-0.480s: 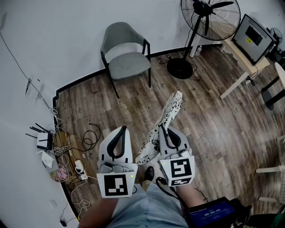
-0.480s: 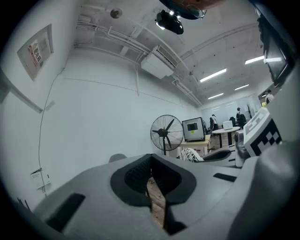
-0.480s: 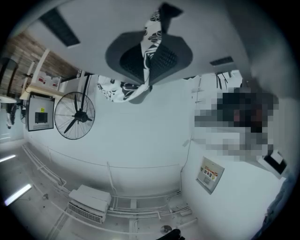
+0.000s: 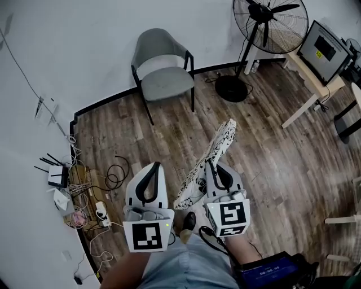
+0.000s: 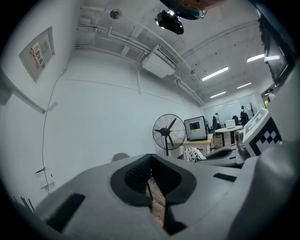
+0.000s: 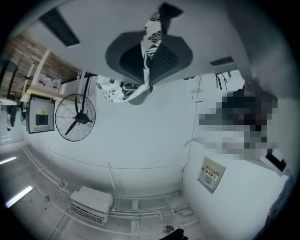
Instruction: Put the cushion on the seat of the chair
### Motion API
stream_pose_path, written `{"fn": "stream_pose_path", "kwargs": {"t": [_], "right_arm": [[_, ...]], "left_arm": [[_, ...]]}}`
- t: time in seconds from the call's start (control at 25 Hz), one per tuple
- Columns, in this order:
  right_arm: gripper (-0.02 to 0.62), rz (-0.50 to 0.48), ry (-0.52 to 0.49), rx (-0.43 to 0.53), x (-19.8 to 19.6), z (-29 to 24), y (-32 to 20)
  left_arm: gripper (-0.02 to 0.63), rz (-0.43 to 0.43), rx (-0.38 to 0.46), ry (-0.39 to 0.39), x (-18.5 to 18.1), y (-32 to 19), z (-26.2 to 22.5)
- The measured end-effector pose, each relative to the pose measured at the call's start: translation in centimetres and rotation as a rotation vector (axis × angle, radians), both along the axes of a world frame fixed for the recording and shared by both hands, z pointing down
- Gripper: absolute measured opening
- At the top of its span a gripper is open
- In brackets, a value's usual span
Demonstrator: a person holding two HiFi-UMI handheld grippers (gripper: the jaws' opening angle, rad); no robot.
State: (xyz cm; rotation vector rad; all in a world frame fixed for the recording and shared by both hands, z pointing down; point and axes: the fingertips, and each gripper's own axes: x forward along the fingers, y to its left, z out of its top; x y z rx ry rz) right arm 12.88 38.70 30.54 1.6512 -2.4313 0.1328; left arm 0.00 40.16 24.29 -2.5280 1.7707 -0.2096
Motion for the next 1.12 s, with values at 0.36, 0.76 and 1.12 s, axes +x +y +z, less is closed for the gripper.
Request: {"fn": "stream_pose_path", "kwargs": {"t": [0.36, 0.76, 1.12], "right_arm": [[0.015, -0.009, 0.019, -0.03, -0.4, 0.6, -3.3], [0.015, -0.024, 0.033, -0.051, -3.4, 2.8, -13.8], [0.015, -0.026, 0.051, -0.014, -6.7, 0.4, -25.0]], "left_arm": [[0.009, -0.035, -0.026, 0.012, -1.3, -3.1, 1.0], [0.009, -0.043, -0.073, 0.005, -4.7, -13.8, 3.3], [0.009, -0.03, -0.038, 0.011, -7.8, -24.7, 1.6]]}}
